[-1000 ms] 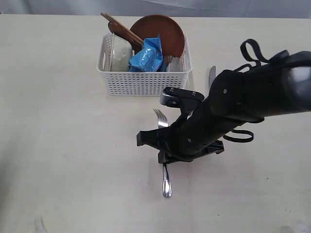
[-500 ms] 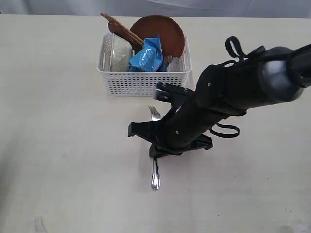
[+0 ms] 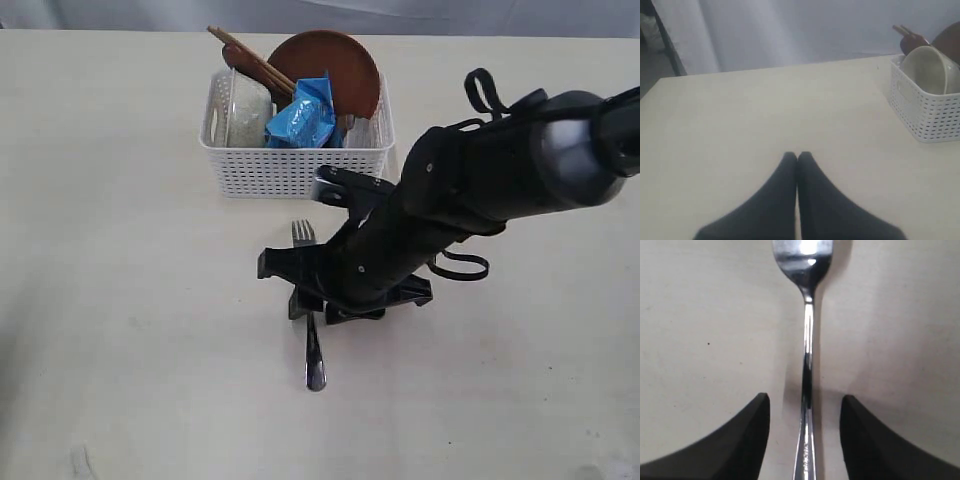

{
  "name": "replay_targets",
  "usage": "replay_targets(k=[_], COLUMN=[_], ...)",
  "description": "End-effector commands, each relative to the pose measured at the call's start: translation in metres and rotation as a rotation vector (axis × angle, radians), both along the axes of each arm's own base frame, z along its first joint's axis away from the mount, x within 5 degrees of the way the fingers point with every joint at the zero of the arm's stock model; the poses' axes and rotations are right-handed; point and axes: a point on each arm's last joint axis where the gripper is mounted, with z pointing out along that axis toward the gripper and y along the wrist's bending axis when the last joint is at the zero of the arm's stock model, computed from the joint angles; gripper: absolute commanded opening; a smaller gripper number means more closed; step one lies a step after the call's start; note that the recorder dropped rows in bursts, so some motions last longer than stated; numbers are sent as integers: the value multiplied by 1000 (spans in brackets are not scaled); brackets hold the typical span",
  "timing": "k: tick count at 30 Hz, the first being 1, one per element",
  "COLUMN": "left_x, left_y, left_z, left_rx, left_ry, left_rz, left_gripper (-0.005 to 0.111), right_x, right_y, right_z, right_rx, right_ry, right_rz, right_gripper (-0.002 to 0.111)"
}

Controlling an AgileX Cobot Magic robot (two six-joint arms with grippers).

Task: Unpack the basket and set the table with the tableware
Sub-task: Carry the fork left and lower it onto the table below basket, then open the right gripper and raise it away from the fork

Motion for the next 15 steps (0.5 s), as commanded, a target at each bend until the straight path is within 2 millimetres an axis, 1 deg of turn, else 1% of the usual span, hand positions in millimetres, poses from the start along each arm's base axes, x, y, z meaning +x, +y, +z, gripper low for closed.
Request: replay_targets(k=[1,4,5,6,8,10,11,12,13,14,15], left_x=[0,0,0,0,0,0,0,0,0,0,0], left_y=[0,0,0,0,0,0,0,0,0,0,0], left_z=[0,0,0,0,0,0,0,0,0,0,0], left_rx=[4,4,4,4,4,4,4,4,4,4,4], left_ry=[-8,-8,-8,-8,-8,-8,-8,-8,-8,-8,-8], left_rz=[2,2,2,2,2,2,2,2,2,2,2], left_gripper=[0,0,0,0,0,0,0,0,0,0,0], right_x=[3,6,9,11,12,19,27,32,39,44,50], right_y=[-2,1,5,7,11,6,-2,-7,-15,-22,-29], right_z=[11,20,28,32,40,47,54,58,65,67,67], right_rx=[-8,-16,-22,-24,-84,-245,-378,-455,-572,-612,-616], right_ry=[-61,-90,-93,-90,-96,-136,-161,-178,-218,-230,-221], right_rz=[70,128,179,187,231,268,233,219,205,176,138], right_gripper=[45,45,43,43,43,43,43,43,43,43,43])
